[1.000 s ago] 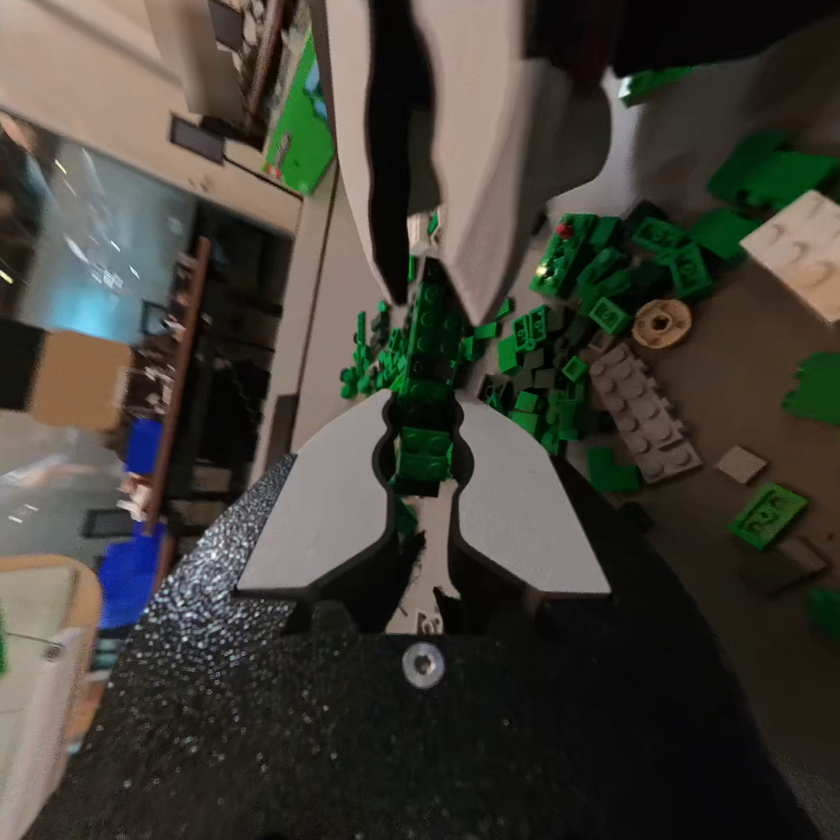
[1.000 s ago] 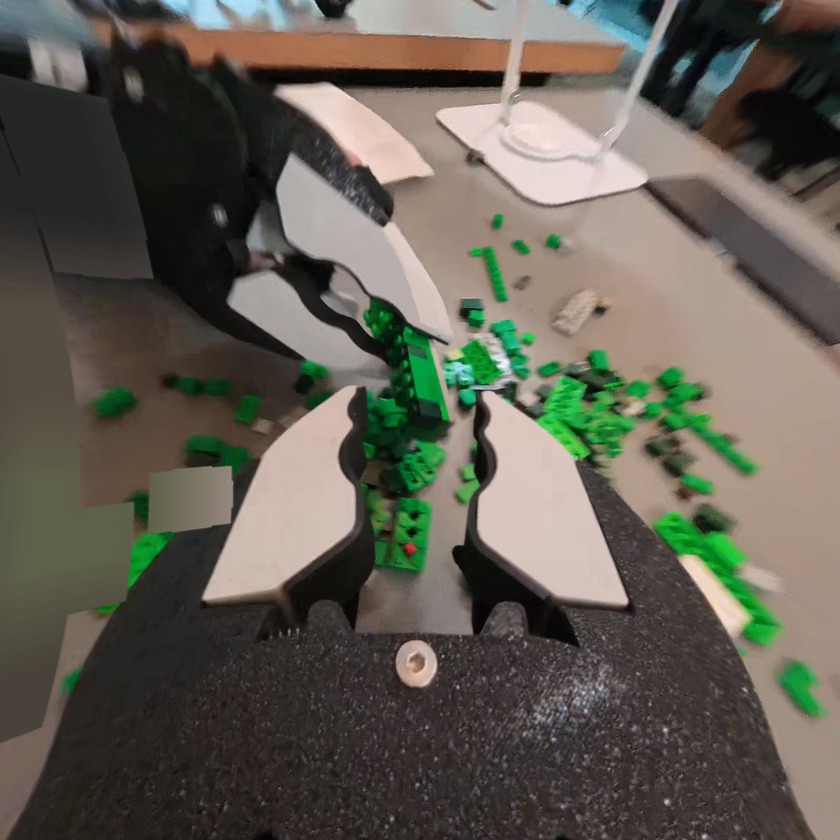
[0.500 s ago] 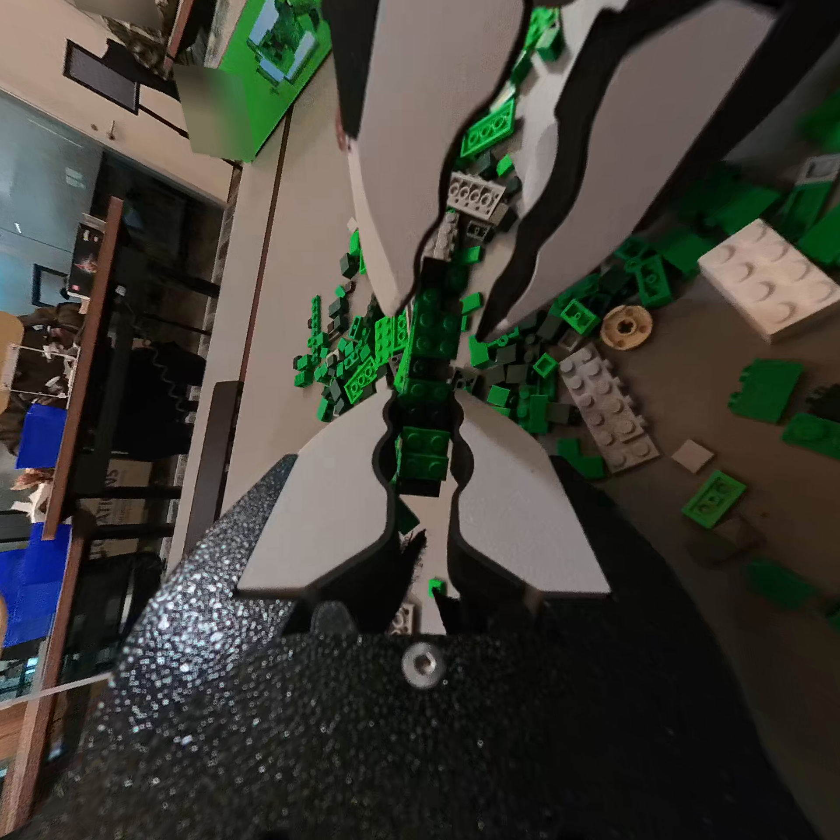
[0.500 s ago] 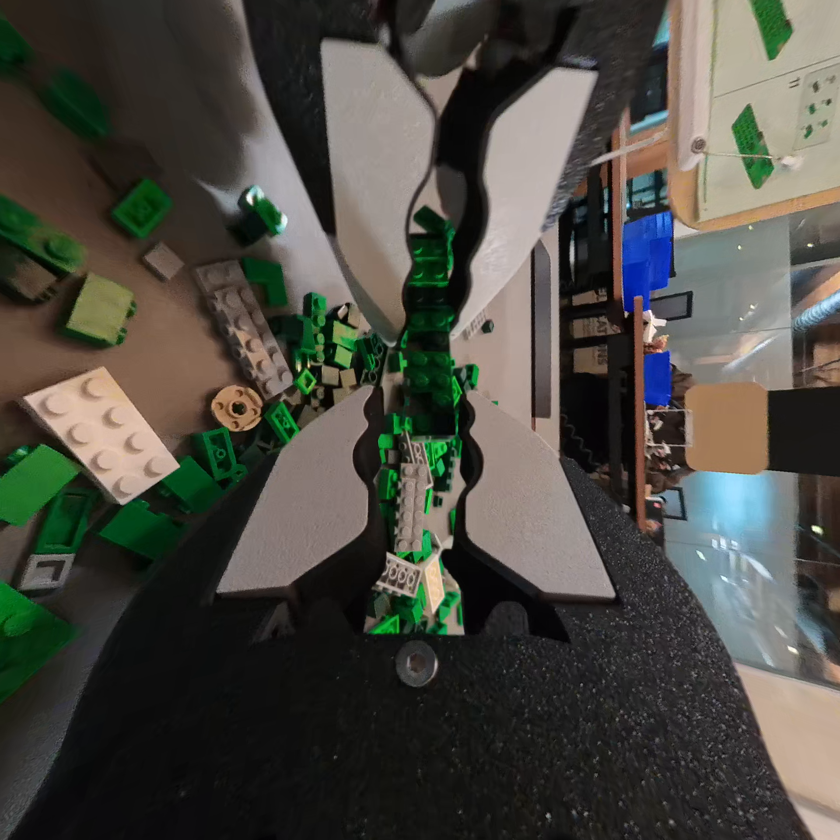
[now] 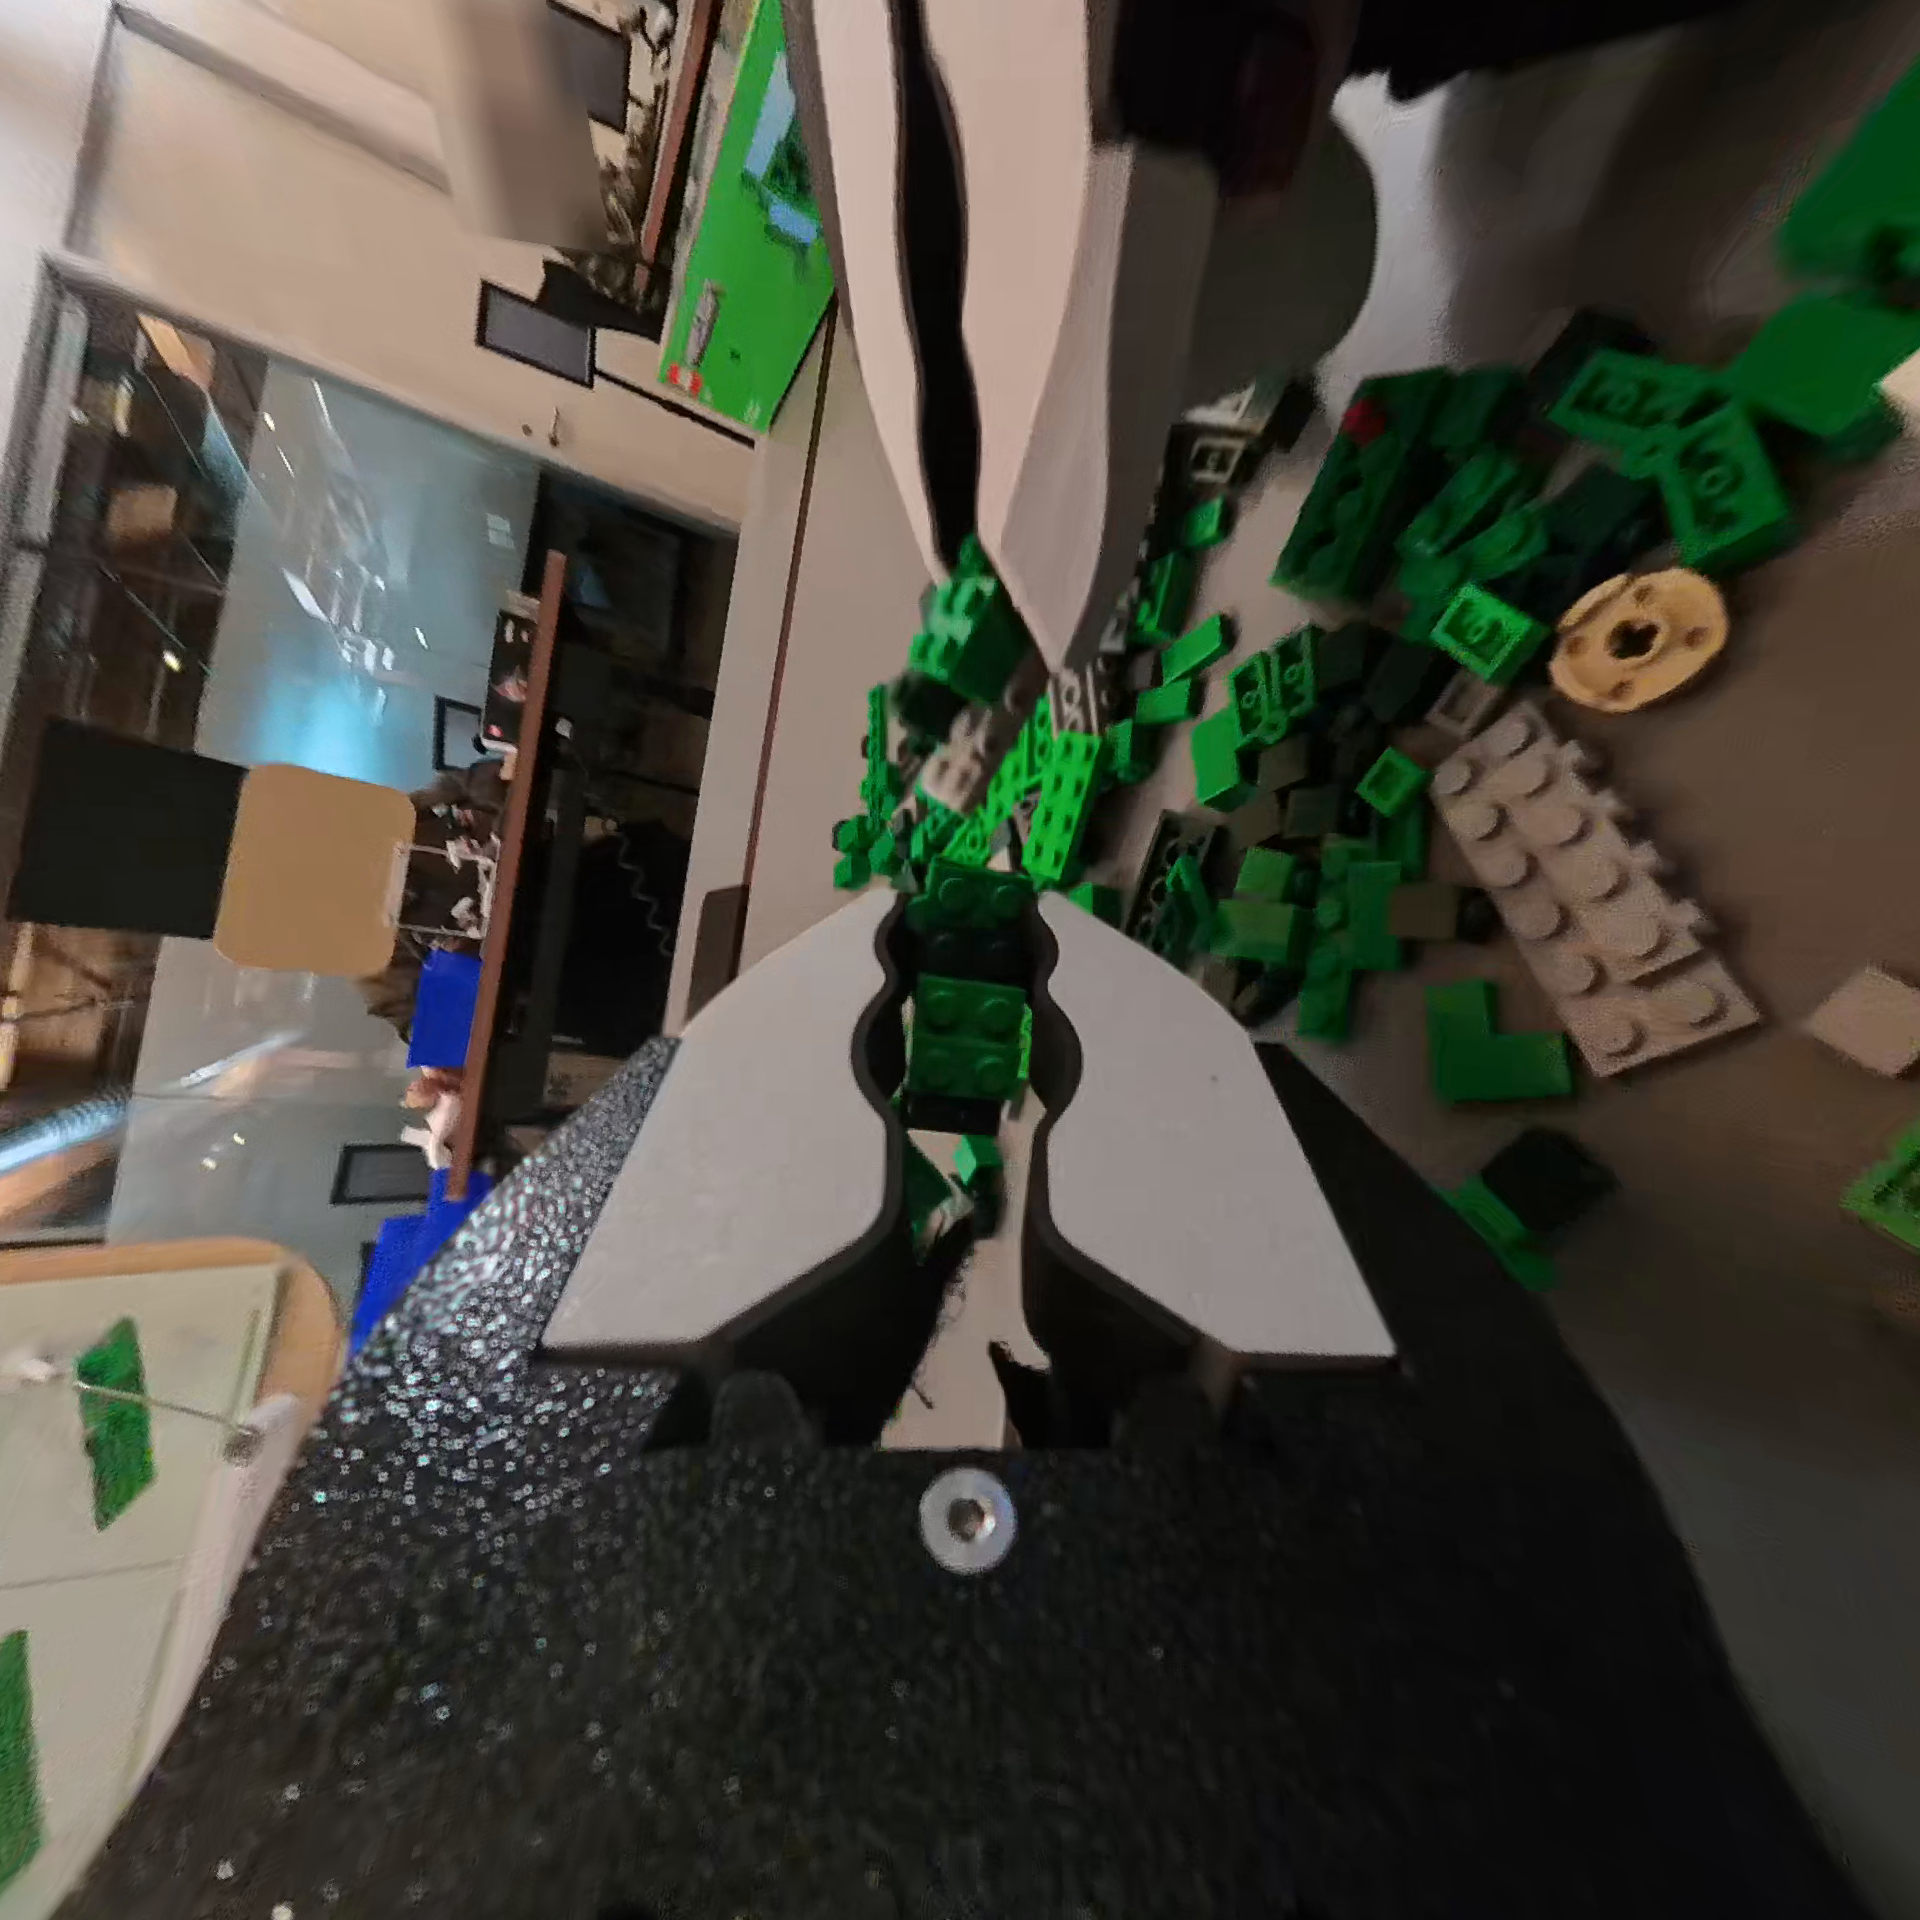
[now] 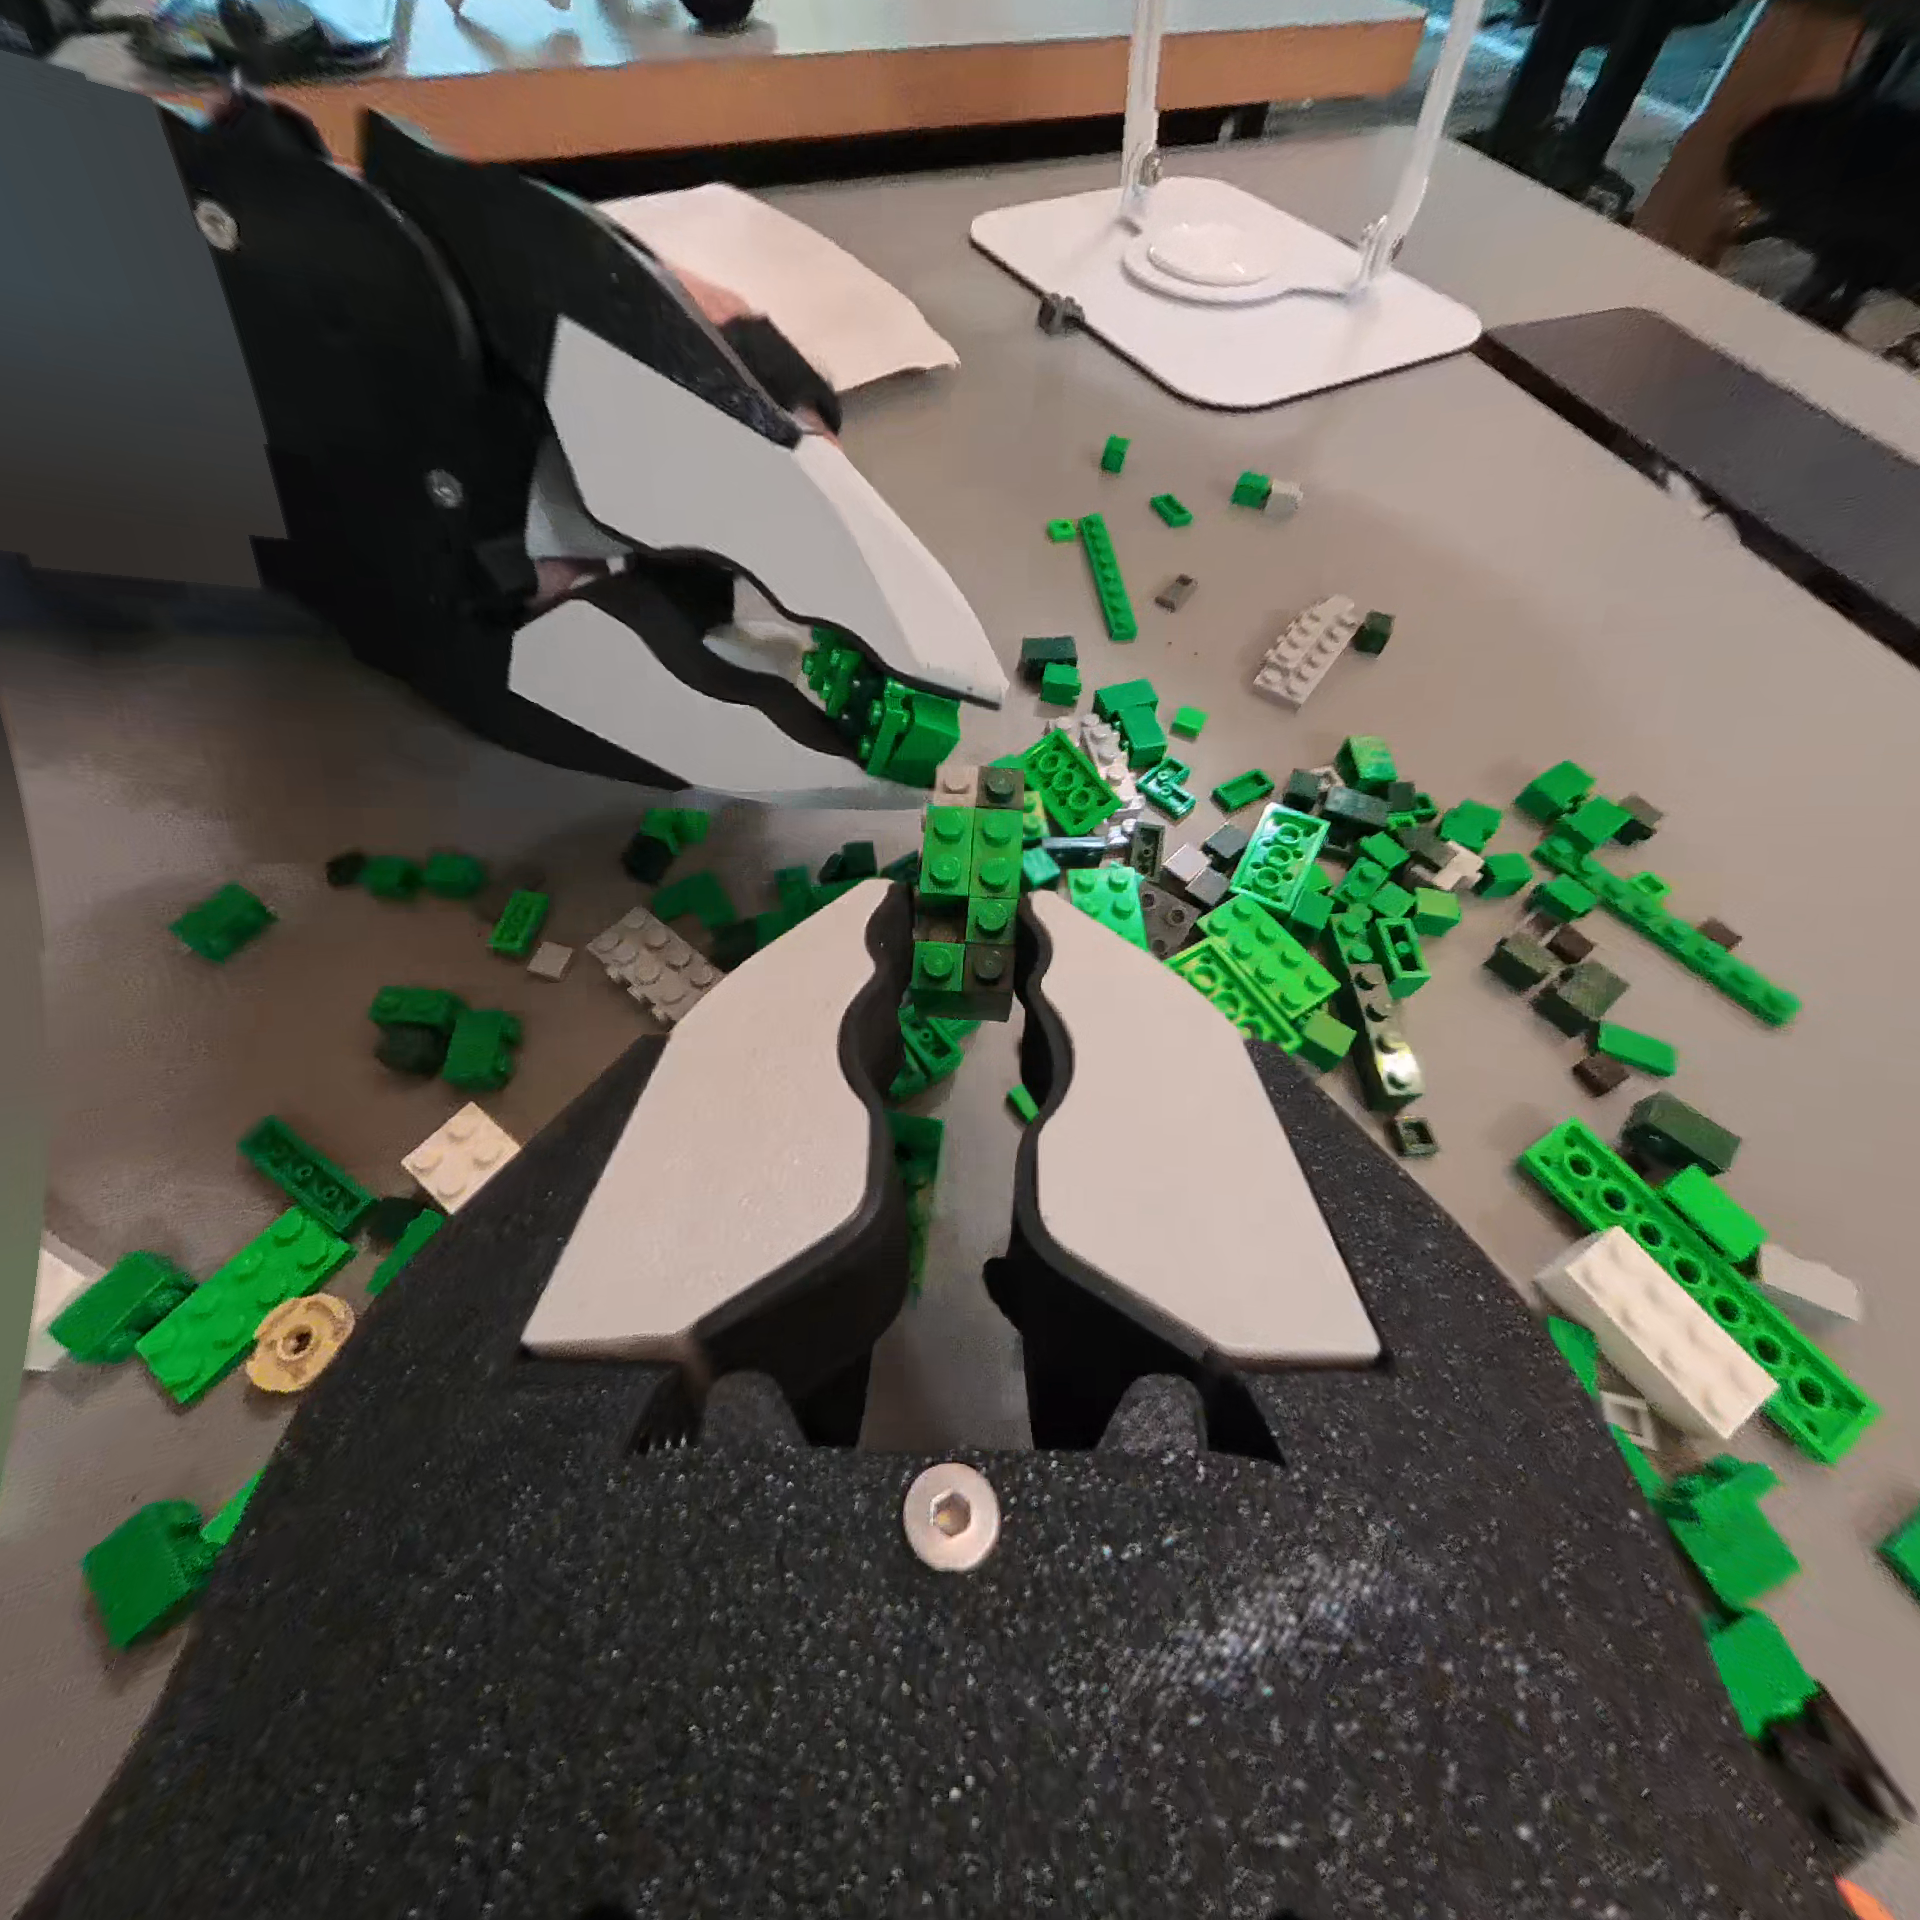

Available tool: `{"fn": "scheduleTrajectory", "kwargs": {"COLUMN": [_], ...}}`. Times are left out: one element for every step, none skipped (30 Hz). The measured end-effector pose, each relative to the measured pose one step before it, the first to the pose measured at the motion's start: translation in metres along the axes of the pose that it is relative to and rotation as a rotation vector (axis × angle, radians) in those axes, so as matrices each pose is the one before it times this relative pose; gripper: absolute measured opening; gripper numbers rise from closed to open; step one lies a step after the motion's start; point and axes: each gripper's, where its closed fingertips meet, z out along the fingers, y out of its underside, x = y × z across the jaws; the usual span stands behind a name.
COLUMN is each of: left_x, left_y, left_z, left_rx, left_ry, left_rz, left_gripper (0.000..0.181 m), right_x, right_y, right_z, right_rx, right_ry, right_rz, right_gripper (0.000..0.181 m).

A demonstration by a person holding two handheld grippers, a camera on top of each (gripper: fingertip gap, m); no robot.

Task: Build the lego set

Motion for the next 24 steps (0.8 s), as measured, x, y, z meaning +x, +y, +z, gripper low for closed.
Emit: {"fn": "scheduleTrajectory", "kwargs": {"left_x": [0.0,-0.00003,0.00232,0.00274,0.00285,0.0026,0.00209,0.0012,-0.00097,0.00143,0.00099,0.00059,0.00026,0.00096,0.00218,0.00302,0.00465,0.0048,0.00536,0.00519,0.00388,0.00364,0.00308,0.00262], "left_y": [0.00533,0.00491,0.00226,-0.00012,-0.00021,0.00116,0.00214,0.00173,-0.00067,-0.00195,-0.0009,-0.00097,-0.00187,-0.00289,-0.00415,-0.00584,-0.00659,-0.00752,-0.00703,-0.00557,-0.00405,-0.00377,-0.00281,-0.00069], "left_z": [0.0012,0.00134,0.00125,0.00061,0.00065,0.00089,0.00098,0.00117,-0.00001,-0.00102,-0.00098,-0.00103,-0.00145,-0.00201,-0.0024,-0.00251,-0.00275,-0.00266,-0.00228,-0.00153,-0.00099,-0.00094,-0.00068,-0.00023], "left_rx": [-0.0189,-0.0199,-0.0059,0.0082,0.0063,-0.0069,-0.0143,-0.0084,0.0099,0.0197,0.0119,0.0133,0.0212,0.0302,0.0365,0.0475,0.0533,0.0584,0.0544,0.0433,0.0315,0.0282,0.0246,0.0098], "left_ry": [0.0125,0.0162,0.0331,0.034,0.0317,0.0296,0.0225,0.0131,-0.0024,0.0181,0.0174,0.0179,0.0185,0.0268,0.0398,0.0484,0.0606,0.0587,0.0617,0.0581,0.0472,0.0406,0.0302,0.0241], "left_rz": [-0.0332,-0.0418,-0.0485,-0.0547,-0.0502,-0.0386,-0.0239,-0.0167,-0.0185,-0.0124,-0.0187,-0.0238,-0.0288,-0.0351,-0.0452,-0.0561,-0.0596,-0.0613,-0.0595,-0.0544,-0.0448,-0.0283,-0.0186,-0.0158], "left_gripper": [0.019,0.02,0.02,0.02,0.021,0.021,0.028,0.044,0.048,0.053,0.056,0.057,0.058,0.058,0.055,0.052,0.046,0.043,0.039,0.034,0.032,0.028,0.021,0.018], "right_x": [0.00084,0.00085,0.00044,0.0001,0.00043,-0.00004,-0.00061,-0.00062,-0.00094,-0.00105,-0.00078,-0.00062,0.0003,0.00134,0.00153,0.00136,0.00106,0.00013,-0.0009,-0.00125,-0.00109,-0.00071,-0.00022,-0.00009], "right_y": [-0.00048,0.00002,0.00021,0.00086,0.00106,0.00136,0.00133,0.00086,0.00003,-0.0006,-0.00057,-0.00106,-0.00185,-0.00222,-0.00248,-0.00392,-0.00507,-0.00478,-0.00388,-0.00349,-0.00341,-0.00277,-0.00195,-0.00034], "right_z": [-0.00101,-0.00029,0.0003,0.00062,0.00077,0.00086,0.00081,0.00076,0.00064,0.00038,0.0003,-0.00031,-0.00103,-0.00166,-0.00219,-0.00251,-0.00249,-0.00211,-0.0013,-0.00067,-0.00035,-0.00022,-0.00028,-0.00021], "right_rx": [-0.0019,-0.0047,-0.0071,-0.0122,-0.0157,-0.0179,-0.0192,-0.0182,-0.0122,-0.0063,-0.0037,0.0022,0.0113,0.0149,0.0158,0.0235,0.0298,0.0247,0.0155,0.0127,0.0135,0.0117,0.0077,0.0006], "right_ry": [0.0153,0.0197,0.0202,0.0209,0.0258,0.0243,0.0201,0.0196,0.0169,0.0135,0.0099,0.0066,0.0125,0.0197,0.0212,0.0231,0.0237,0.017,0.0055,-0.0009,-0.0009,0.0003,0.0015,-0.0003], "right_rz": [-0.0225,-0.0323,-0.0408,-0.0479,-0.0547,-0.058,-0.0573,-0.0571,-0.0567,-0.0485,-0.0349,-0.029,-0.0324,-0.0377,-0.043,-0.0511,-0.0557,-0.0486,-0.0339,-0.0234,-0.0178,-0.0122,-0.0078,-0.0042], "right_gripper": [0.019,0.019,0.018,0.018,0.018,0.018,0.018,0.019,0.018,0.019,0.018,0.019,0.019,0.019,0.019,0.019,0.019,0.019,0.019,0.019,0.019,0.019,0.019,0.018]}}
